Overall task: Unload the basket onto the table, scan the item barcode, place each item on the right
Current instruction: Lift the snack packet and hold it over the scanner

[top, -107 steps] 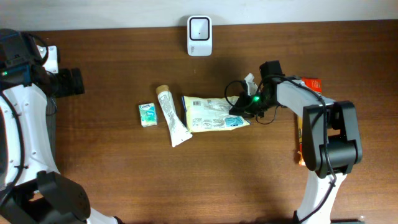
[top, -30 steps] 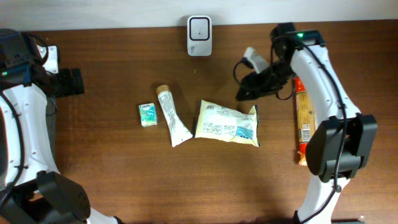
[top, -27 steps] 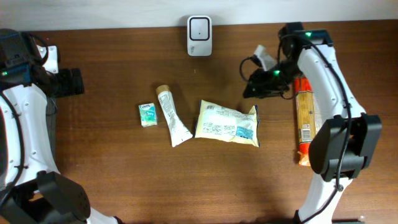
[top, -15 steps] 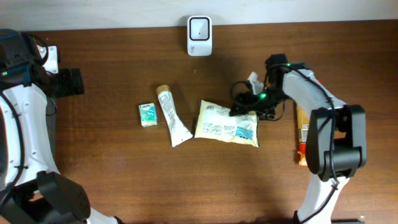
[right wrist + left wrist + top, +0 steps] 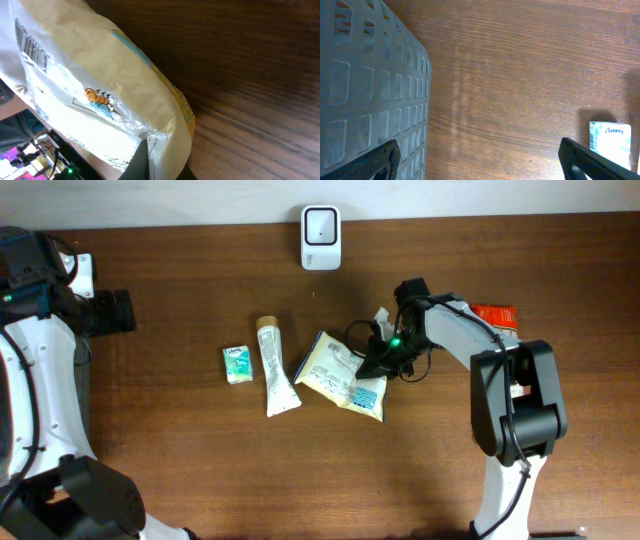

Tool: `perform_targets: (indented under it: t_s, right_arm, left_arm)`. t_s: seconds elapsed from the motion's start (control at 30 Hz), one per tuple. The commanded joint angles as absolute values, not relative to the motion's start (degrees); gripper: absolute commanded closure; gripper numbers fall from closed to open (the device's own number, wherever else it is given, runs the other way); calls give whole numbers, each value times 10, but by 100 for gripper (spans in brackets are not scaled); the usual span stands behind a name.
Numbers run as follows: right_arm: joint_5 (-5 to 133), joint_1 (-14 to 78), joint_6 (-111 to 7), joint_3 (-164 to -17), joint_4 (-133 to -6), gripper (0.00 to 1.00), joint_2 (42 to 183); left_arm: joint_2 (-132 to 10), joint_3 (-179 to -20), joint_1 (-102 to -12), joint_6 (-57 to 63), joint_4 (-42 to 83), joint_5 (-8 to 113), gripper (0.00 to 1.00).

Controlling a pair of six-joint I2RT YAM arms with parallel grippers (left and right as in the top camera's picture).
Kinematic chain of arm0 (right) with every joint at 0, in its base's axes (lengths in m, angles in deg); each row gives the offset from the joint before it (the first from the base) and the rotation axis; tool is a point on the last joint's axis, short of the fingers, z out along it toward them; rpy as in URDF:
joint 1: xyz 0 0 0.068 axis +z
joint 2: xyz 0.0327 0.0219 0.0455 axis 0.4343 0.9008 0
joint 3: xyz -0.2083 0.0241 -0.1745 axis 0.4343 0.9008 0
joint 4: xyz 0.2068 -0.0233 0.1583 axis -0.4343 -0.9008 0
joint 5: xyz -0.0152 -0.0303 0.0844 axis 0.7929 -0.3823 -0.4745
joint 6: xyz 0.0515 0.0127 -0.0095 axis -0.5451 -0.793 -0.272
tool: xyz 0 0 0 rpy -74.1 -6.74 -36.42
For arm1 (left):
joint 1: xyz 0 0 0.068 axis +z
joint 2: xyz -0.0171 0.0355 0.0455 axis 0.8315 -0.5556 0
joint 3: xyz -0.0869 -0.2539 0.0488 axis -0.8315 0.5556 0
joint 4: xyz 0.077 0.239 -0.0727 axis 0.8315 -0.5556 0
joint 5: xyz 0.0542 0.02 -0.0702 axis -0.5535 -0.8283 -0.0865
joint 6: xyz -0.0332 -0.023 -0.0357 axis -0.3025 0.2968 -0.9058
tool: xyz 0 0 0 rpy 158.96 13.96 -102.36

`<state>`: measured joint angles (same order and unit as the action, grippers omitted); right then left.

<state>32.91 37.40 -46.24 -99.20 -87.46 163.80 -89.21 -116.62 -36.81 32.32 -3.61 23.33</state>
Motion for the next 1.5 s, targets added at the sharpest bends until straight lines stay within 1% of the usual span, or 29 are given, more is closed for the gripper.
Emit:
perform_targets:
  t_s: [0.0, 0.03, 0.1, 0.2, 0.3, 0.5, 0.53, 0.57, 0.6, 0.63, 0.67, 0.73, 0.77, 0.8, 1.0, 1.07, 1.13, 1.23, 1.33, 1.37, 1.47]
  right_arm:
    - [325, 370, -330, -1051, -929, 96, 1638]
    - [325, 370, -285, -1082, -969, 96, 1636]
    - [325, 370, -146, -1198, -1114, 96, 1634]
    - [317, 370, -35, -1323, -1235, 96, 1634]
    - [315, 370, -24, -1413, -1269, 96, 1634]
    - [306, 370, -25, -1466, -1295, 96, 1634]
    - [314, 372, -64, -1475, -1261, 96, 1634]
    - [386, 378, -150, -1481, -1189, 96, 1634]
    - [510, 389, -222, -1482, -1116, 96, 1635]
    - [605, 399, -253, -1480, -1066, 96, 1637]
    - [709, 419, -255, -1474, -1003, 96, 1641]
    - [837, 447, -227, -1474, -932, 96, 1654]
    - [923, 463, -207, -1474, -882, 96, 1664]
    - [972, 472, -193, -1474, -842, 96, 1669]
    - [1119, 500, -67, -1474, -634, 96, 1739]
    - [1184, 511, 11, -1474, -563, 96, 1778]
    - [1198, 520, 60, -1474, -551, 96, 1802]
    - [1223, 530, 72, -1474, -551, 96, 1829]
    - [1260, 543, 171, -1474, -530, 96, 1862]
    - [1278, 548, 195, -1474, -508, 96, 1872]
    - [1343, 560, 275, -1474, -383, 96, 1899]
  left_arm:
    - [-891, -1169, -365, 328, -37, 238, 1]
    - [-891, -1169, -365, 328, -37, 238, 1]
    - [-891, -1169, -365, 328, -37, 238, 1]
    - [-891, -1169, -365, 328, -37, 238, 1]
    - [-891, -1169, -365, 328, -37, 238, 1]
    - [-891, -1169, -365, 328, -37, 238, 1]
    - [-891, -1169, -365, 328, -37, 238, 1]
    - [-891, -1169, -365, 328, -37, 238, 1]
    - [-891, -1169, -365, 328, -37, 238, 1]
    - [-891, -1169, -365, 328, -37, 238, 1]
    - [-891, -1169, -365, 328, -37, 238, 1]
    - [-891, -1169, -365, 328, -37, 238, 1]
    - [-891, -1169, -365, 328, -37, 238, 1]
    - [-891, -1169, -365, 328, -37, 238, 1]
    - [-891, -1169, -365, 328, -37, 238, 1]
    - [-891, -1169, -365, 328, -37, 238, 1]
    - [-891, -1169, -365, 328, -37, 238, 1]
    - [-891, -1169, -365, 328, -37, 238, 1]
    - [-891, -1169, -365, 328, -37, 238, 1]
    - [-891, -1169, -365, 328, -37, 238, 1]
    - [-891, -1169, -365, 328, -37, 238, 1]
